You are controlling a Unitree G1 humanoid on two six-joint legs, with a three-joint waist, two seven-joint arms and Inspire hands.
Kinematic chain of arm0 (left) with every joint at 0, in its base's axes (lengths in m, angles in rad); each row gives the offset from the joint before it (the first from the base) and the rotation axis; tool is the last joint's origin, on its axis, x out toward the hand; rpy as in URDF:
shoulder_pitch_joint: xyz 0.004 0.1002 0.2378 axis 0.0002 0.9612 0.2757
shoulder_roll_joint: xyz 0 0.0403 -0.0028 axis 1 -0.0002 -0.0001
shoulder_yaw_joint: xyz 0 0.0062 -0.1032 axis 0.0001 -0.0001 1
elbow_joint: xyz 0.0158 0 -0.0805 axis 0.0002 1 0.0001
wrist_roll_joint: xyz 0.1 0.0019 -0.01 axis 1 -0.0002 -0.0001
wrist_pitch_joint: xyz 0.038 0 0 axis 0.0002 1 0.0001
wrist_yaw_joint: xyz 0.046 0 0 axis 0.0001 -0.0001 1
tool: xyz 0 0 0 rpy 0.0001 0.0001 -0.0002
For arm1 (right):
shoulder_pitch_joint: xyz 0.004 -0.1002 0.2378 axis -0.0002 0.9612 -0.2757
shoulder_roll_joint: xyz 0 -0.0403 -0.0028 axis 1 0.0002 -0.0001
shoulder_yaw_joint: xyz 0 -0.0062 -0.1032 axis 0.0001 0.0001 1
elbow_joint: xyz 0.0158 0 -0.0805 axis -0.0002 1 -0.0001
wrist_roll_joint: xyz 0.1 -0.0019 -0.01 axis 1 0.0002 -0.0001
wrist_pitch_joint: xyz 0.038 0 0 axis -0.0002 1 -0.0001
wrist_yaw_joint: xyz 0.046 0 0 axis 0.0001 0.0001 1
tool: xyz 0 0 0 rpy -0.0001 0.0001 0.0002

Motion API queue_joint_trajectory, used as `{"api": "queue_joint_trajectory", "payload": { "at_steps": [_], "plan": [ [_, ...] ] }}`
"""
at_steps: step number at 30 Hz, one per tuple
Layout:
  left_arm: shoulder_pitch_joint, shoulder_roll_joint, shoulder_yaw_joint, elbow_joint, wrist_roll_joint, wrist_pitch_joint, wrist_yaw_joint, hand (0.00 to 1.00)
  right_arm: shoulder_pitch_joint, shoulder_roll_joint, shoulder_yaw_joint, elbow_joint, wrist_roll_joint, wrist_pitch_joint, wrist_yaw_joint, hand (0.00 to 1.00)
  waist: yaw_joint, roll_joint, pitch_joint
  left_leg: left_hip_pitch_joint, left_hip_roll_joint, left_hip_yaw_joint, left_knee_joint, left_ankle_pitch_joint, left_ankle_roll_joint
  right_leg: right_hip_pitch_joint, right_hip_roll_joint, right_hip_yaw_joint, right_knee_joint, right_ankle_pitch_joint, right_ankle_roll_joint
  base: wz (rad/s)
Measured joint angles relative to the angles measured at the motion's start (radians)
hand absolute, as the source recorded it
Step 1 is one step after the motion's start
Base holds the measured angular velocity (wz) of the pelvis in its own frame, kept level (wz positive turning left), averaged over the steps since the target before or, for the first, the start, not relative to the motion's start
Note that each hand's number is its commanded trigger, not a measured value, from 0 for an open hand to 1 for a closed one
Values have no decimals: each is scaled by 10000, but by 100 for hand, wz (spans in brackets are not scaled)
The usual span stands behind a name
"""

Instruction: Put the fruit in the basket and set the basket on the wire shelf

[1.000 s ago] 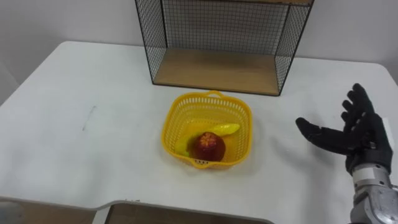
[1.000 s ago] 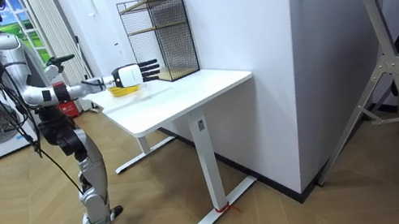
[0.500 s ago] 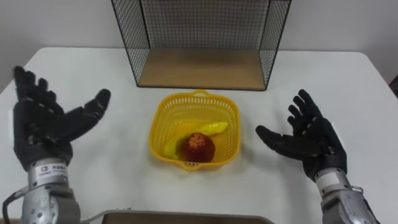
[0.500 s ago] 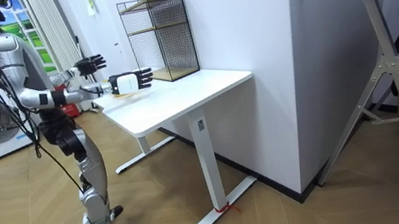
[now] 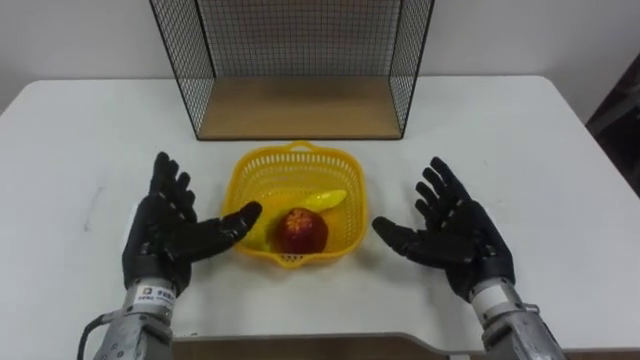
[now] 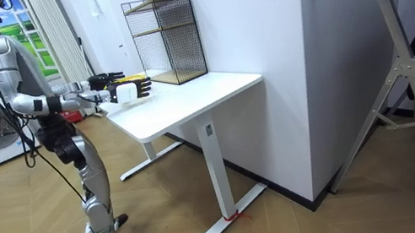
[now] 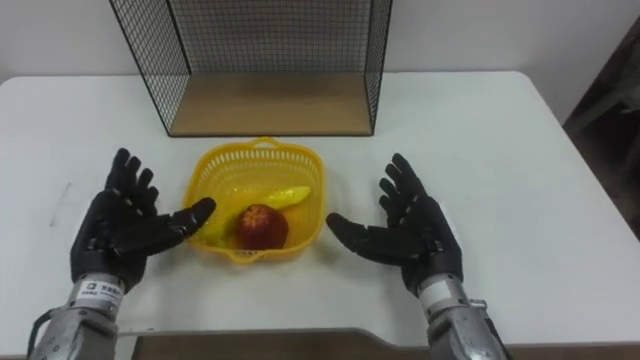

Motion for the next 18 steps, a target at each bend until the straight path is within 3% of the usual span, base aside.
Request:
{"api": "queue_joint_trajectory", "payload": {
  "at_steps": [7,13,18],
  "plan": [
    [21,-97,-435,11,-202,3,-387,0,-59,165,228,24,571,0,102,0,-2,15,-1,85,-8,99,-50,0,1,42,-2,171,-16,5,3,-7],
    [139,-104,-528,125,-201,4,-658,0,-88,181,394,114,1208,-1,202,0,-9,145,109,161,-5,112,-69,-1,0,92,3,237,-18,3,5,-2],
    [175,-99,-712,177,-198,4,-659,0,-88,180,526,113,1209,-1,294,0,-8,162,110,55,11,101,-54,-2,-2,-53,16,234,67,4,5,0]
  ]
}}
